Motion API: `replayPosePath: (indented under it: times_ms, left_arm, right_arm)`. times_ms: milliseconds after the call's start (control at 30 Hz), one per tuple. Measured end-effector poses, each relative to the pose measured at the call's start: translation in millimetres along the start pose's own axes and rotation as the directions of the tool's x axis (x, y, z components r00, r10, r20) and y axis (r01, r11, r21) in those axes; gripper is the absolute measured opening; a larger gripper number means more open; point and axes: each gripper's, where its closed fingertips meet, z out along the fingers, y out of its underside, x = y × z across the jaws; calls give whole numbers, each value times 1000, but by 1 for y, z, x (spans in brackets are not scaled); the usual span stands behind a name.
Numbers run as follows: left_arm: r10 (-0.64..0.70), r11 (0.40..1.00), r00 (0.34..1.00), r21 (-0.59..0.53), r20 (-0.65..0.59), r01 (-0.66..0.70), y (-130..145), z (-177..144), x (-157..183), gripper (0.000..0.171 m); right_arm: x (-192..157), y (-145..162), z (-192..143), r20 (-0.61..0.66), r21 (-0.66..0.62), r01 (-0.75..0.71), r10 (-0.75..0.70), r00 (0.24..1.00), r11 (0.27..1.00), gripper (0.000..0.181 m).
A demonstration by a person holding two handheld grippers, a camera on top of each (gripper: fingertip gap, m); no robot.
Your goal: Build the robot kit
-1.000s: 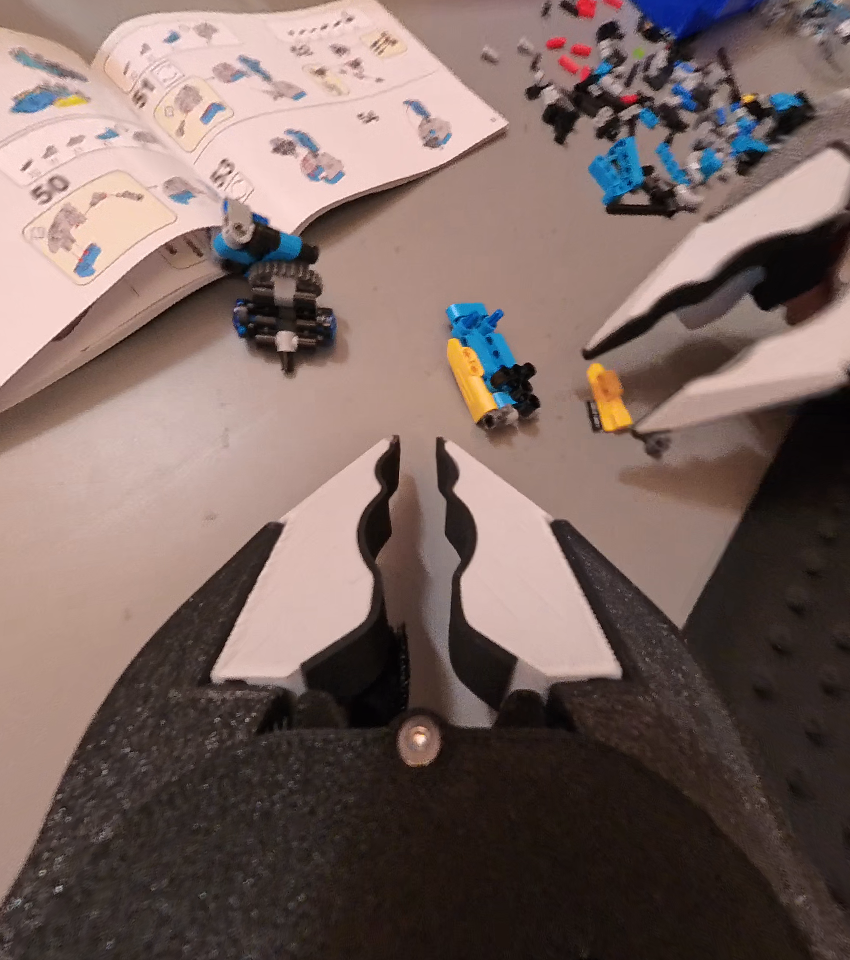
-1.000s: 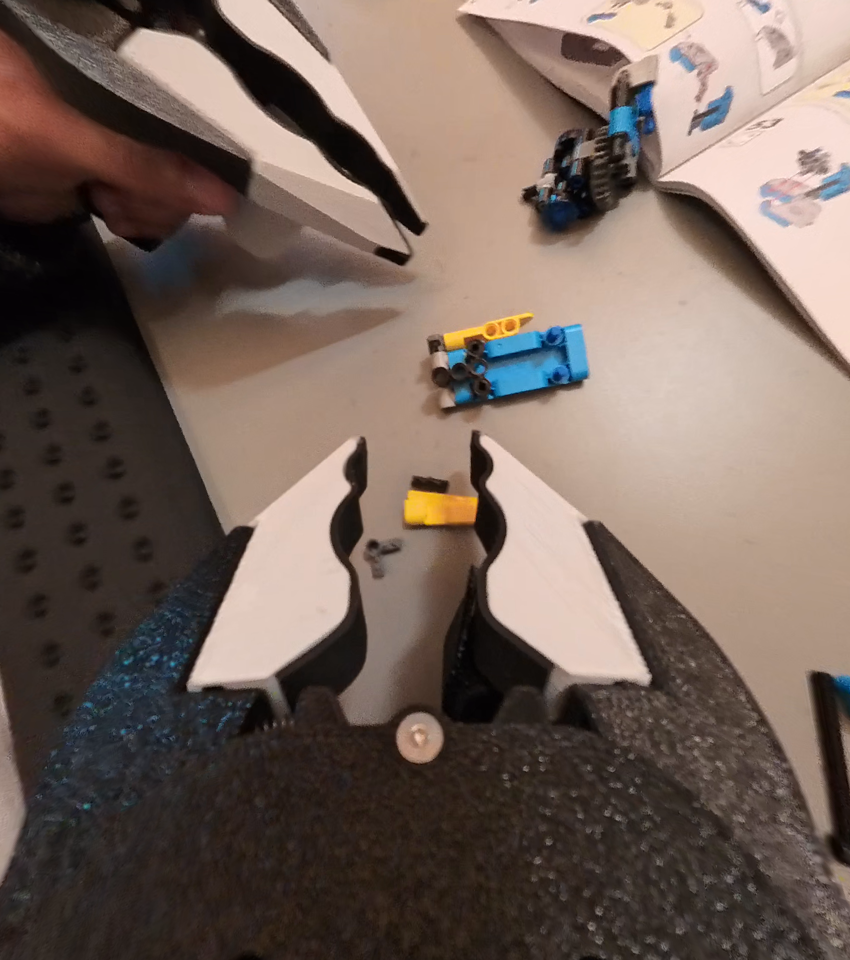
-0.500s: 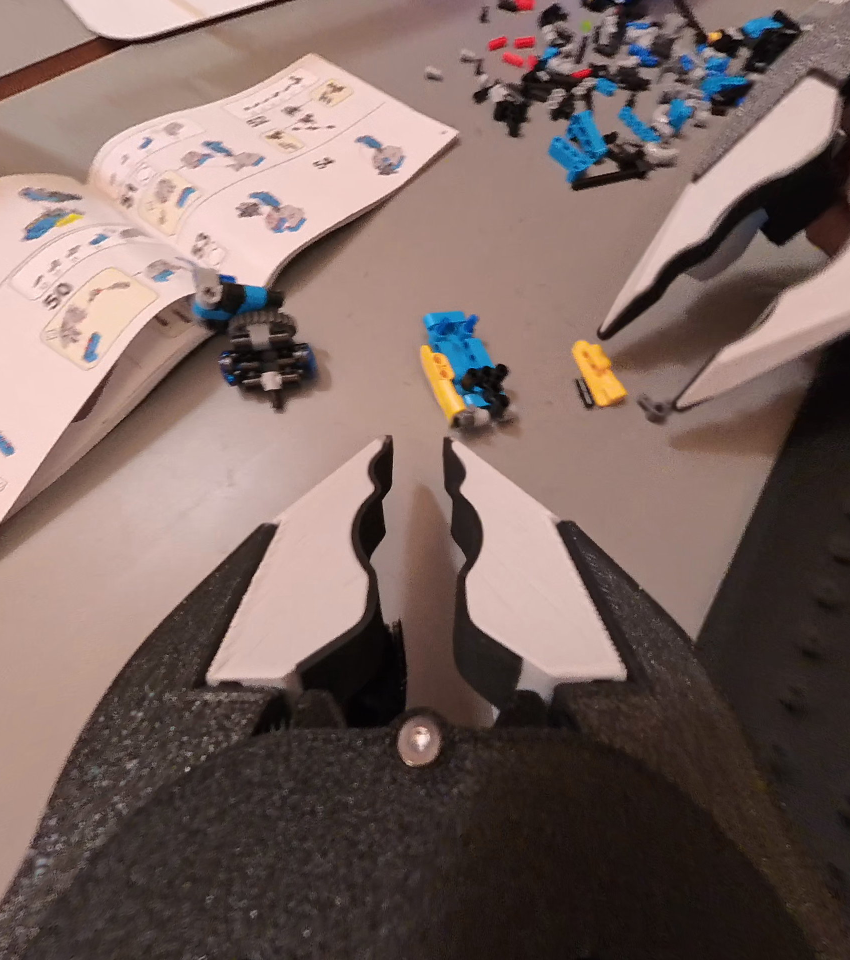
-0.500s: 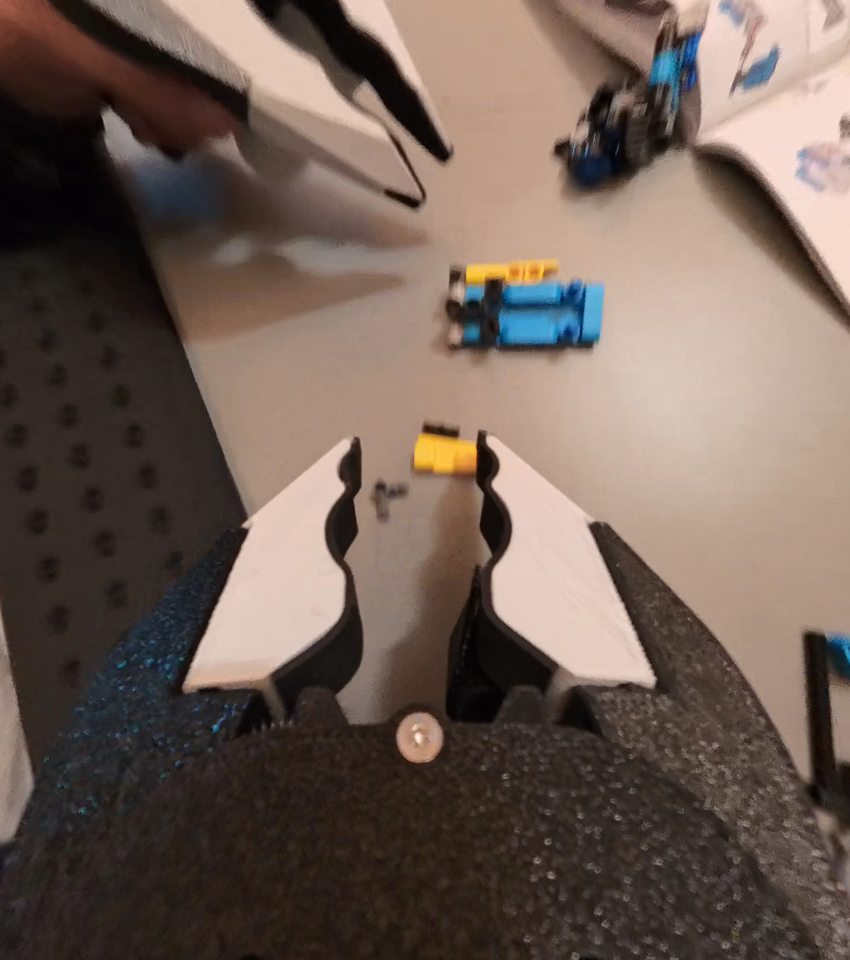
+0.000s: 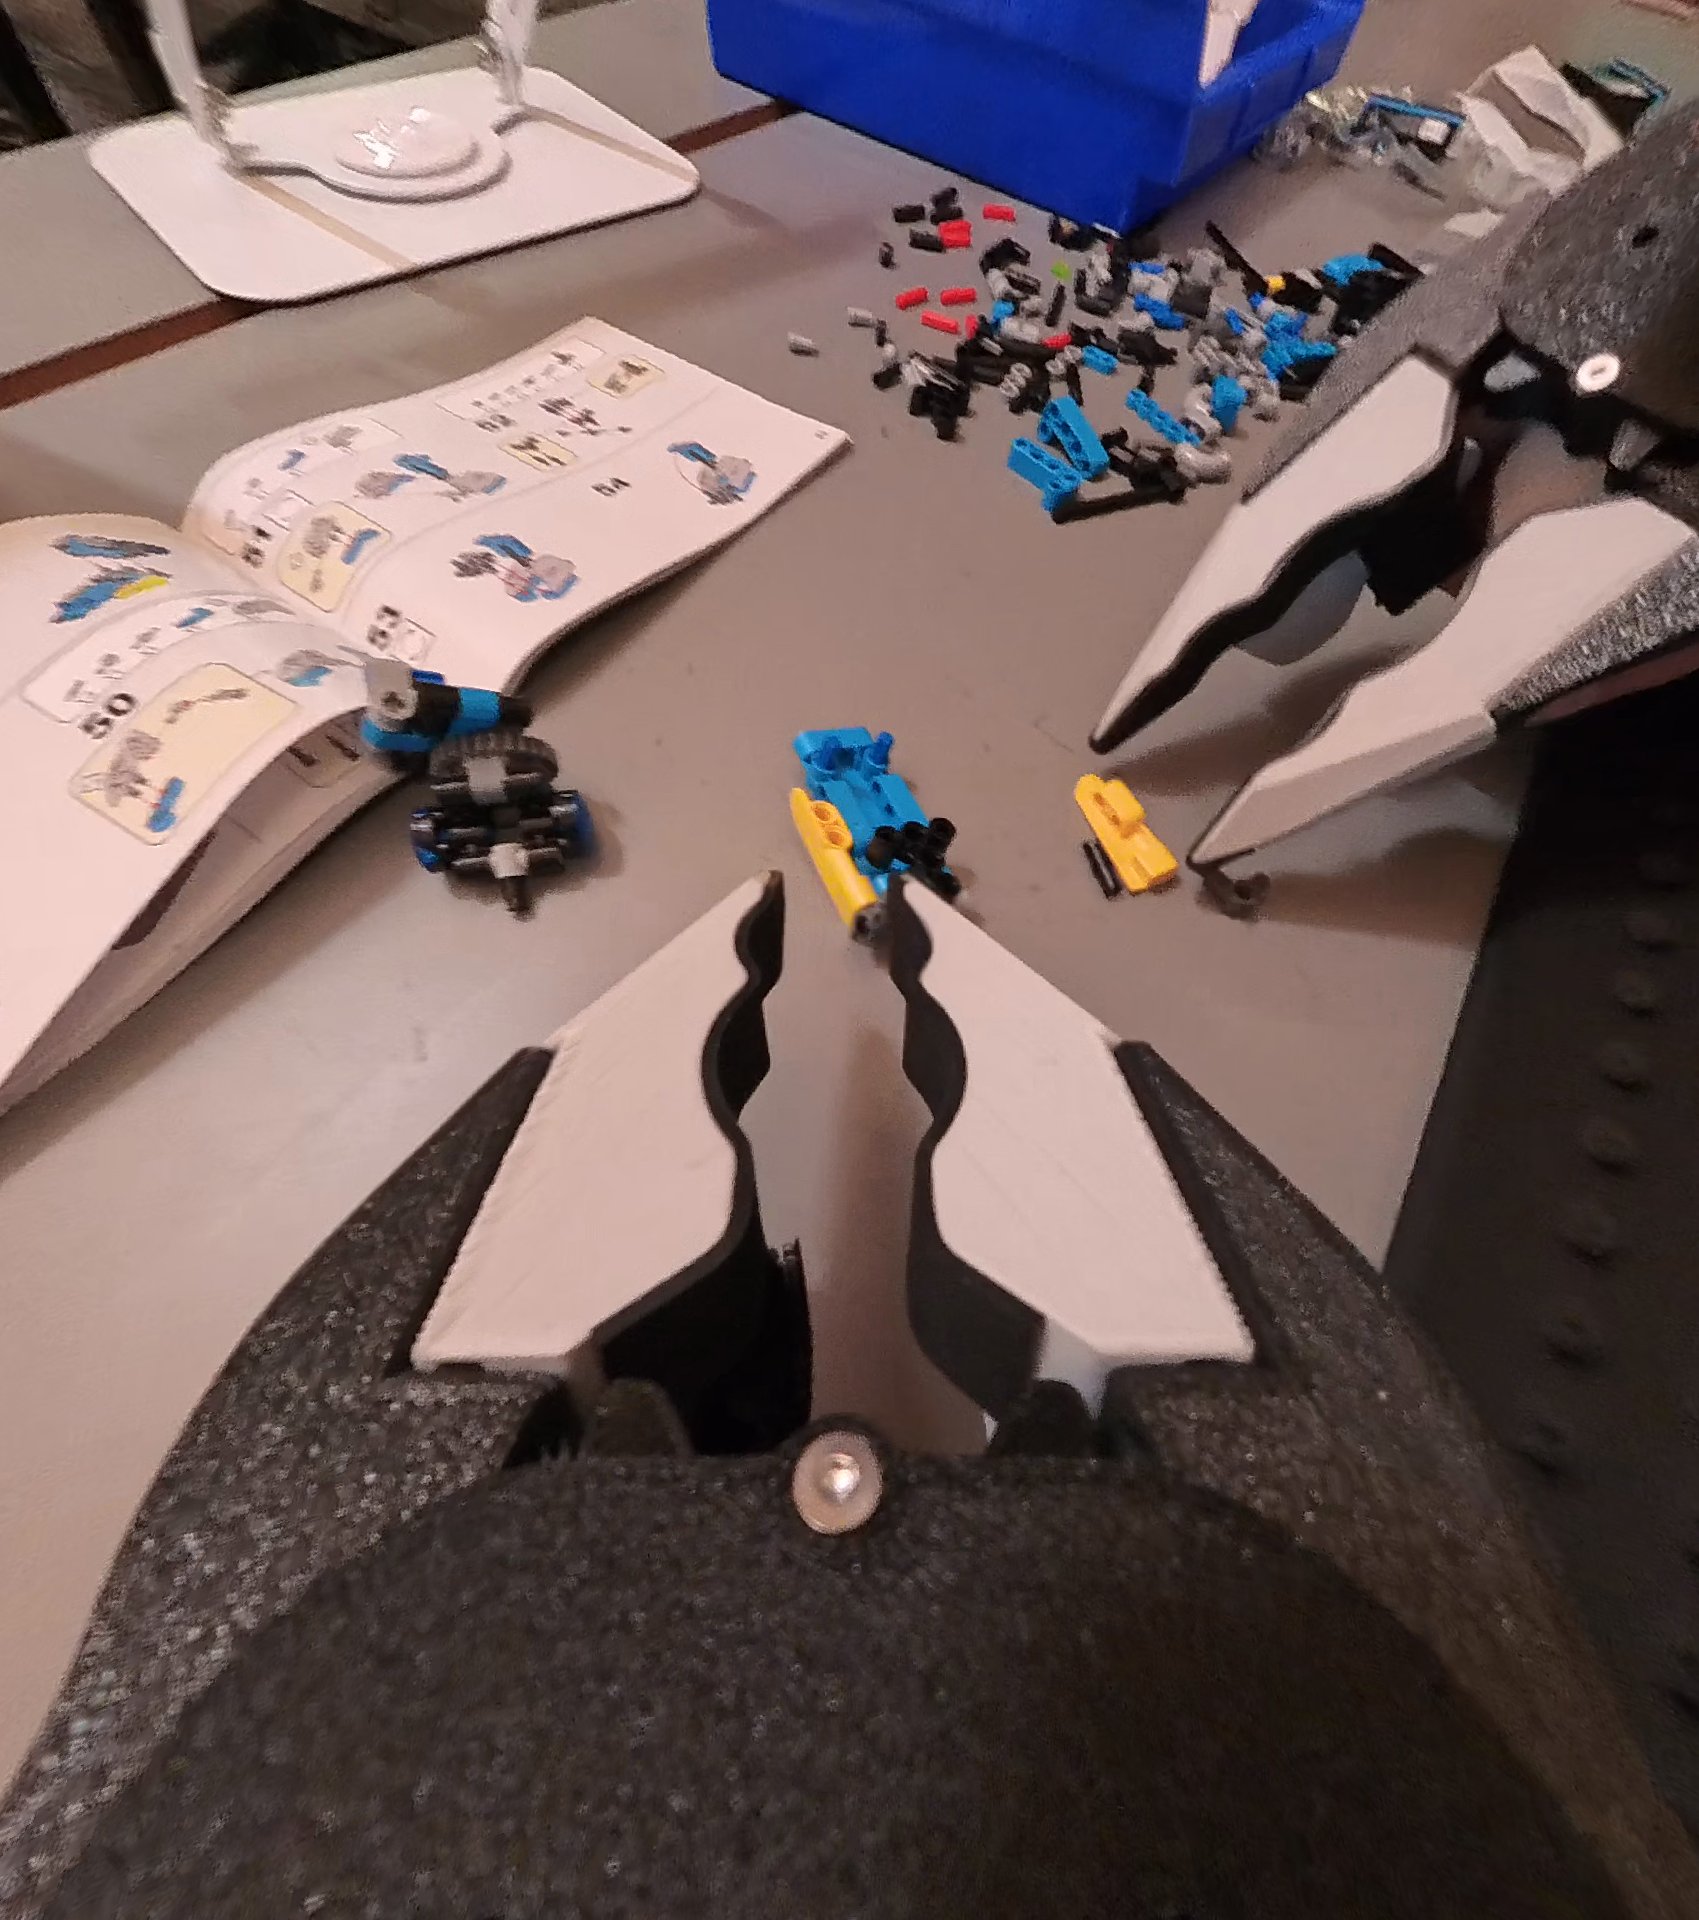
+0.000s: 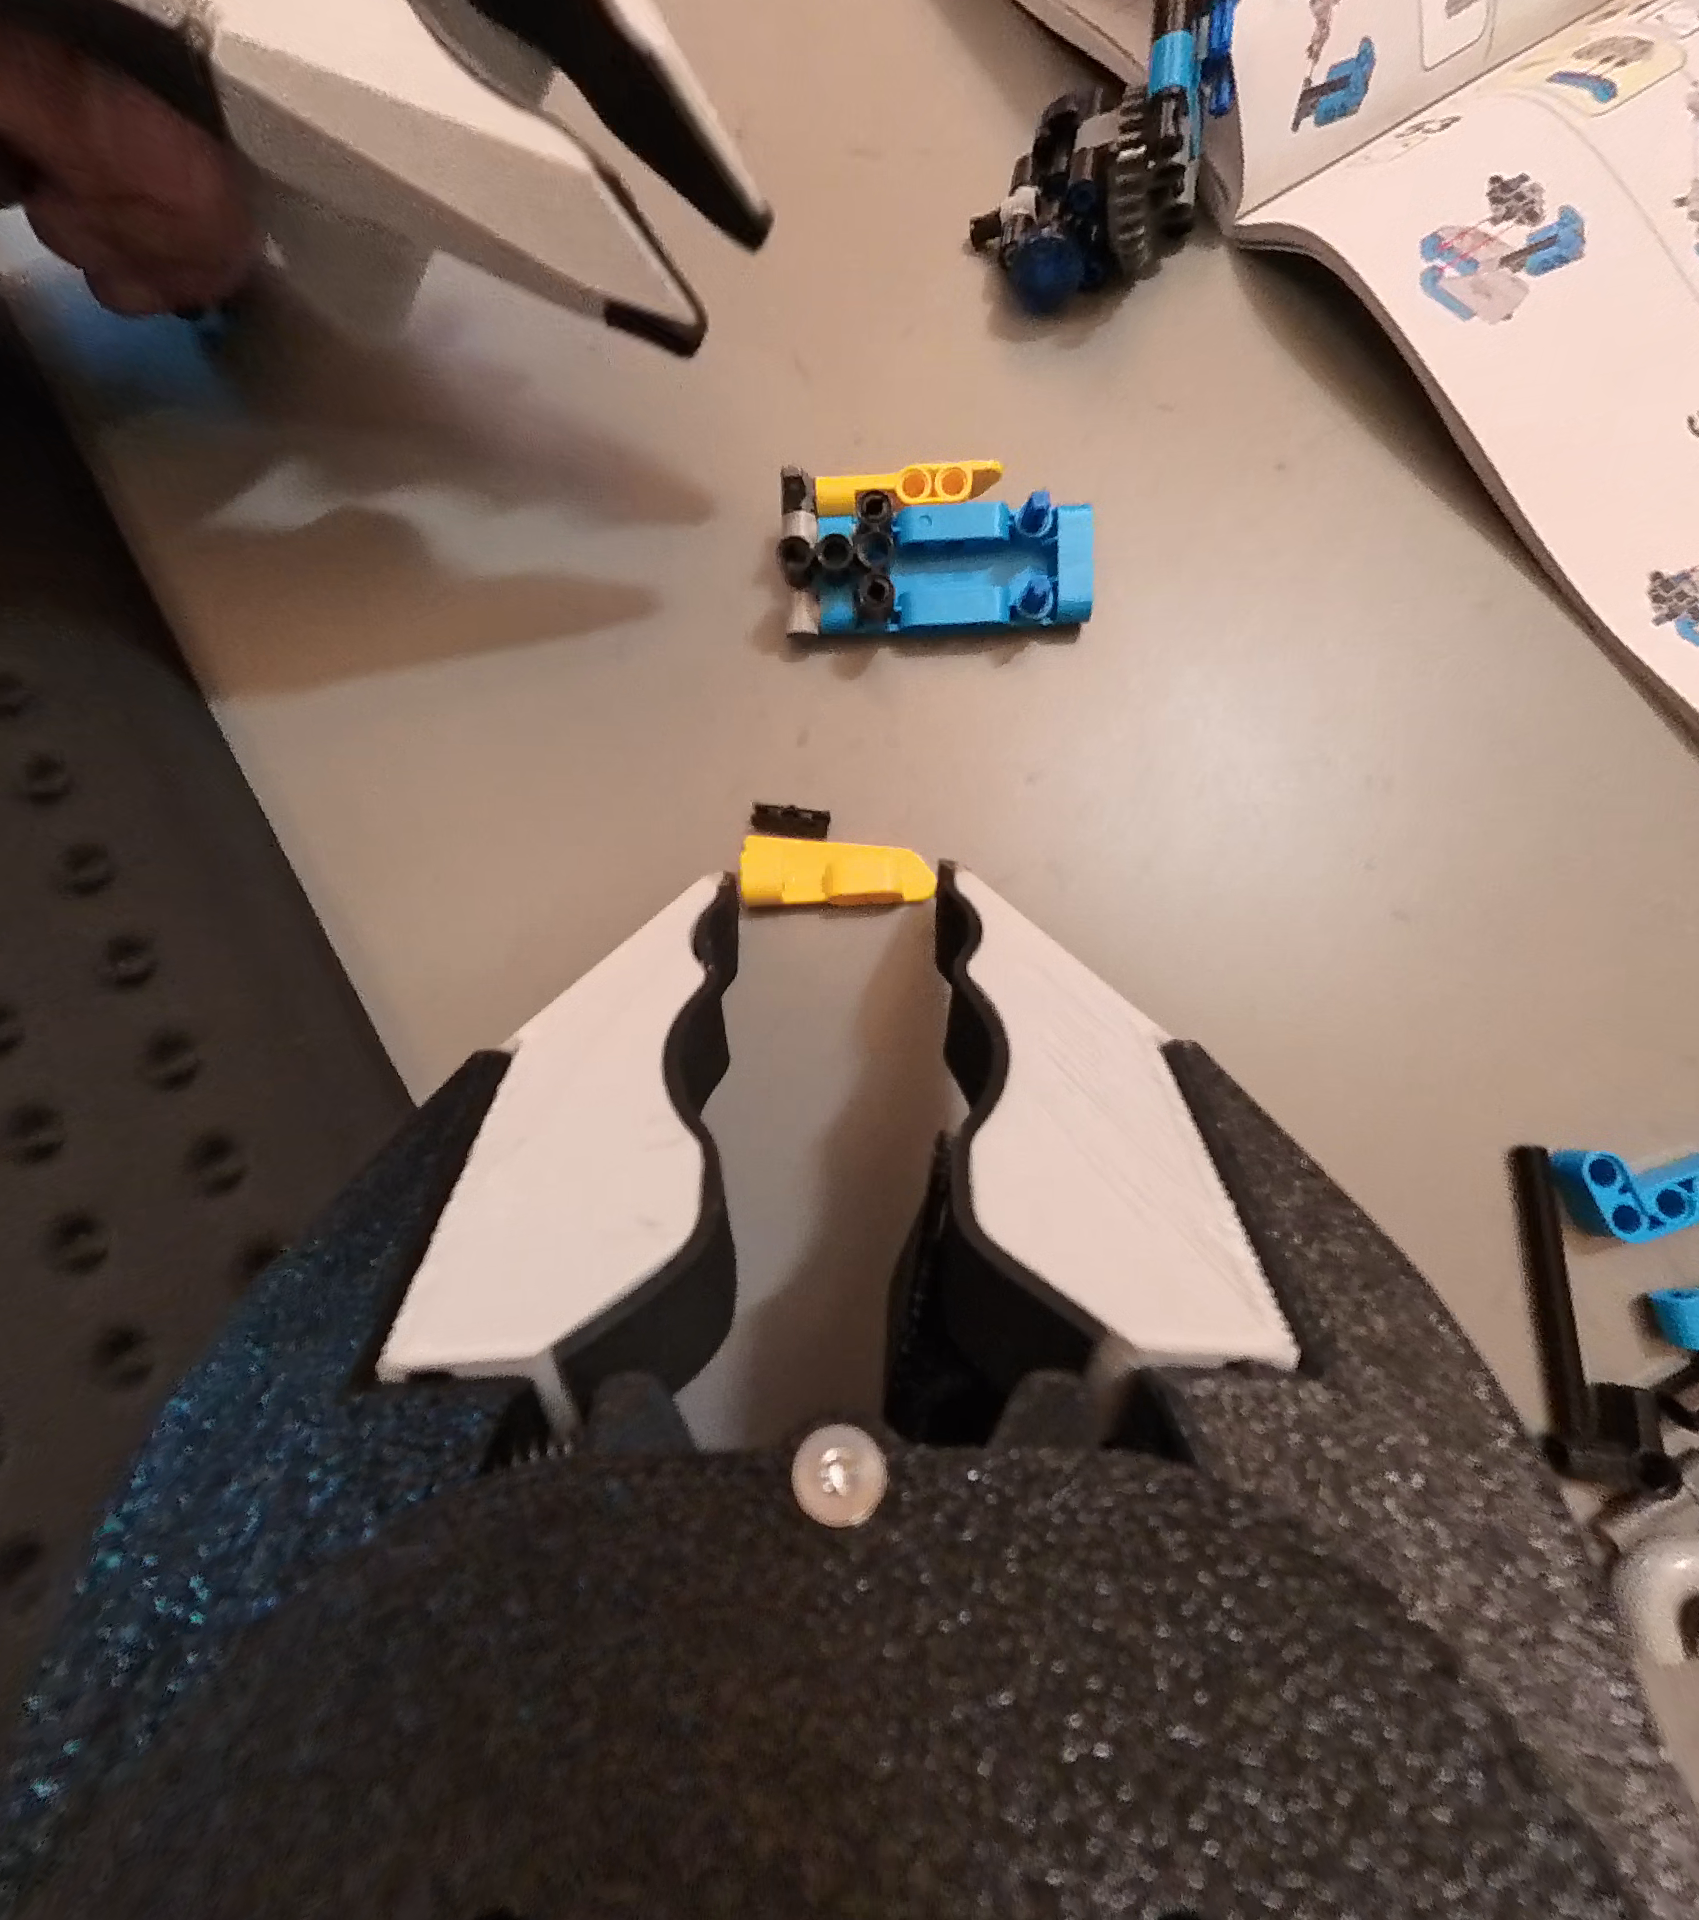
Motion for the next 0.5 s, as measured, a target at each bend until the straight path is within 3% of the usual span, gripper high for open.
replayPosePath:
  times_ms: [167, 500]
  left_arm:
    - [-63, 998, 998, 9, -28, 63, 1, -1, -3, 19]
    - [-46, 999, 998, 10, -33, 46, 1, -1, -1, 19]
  right_arm:
    - [-3, -5, 2, 7, 8, -15, 15, 1000, 1000, 39]
    - [-2, 2, 9, -11, -42, 7, -7, 1000, 999, 34]
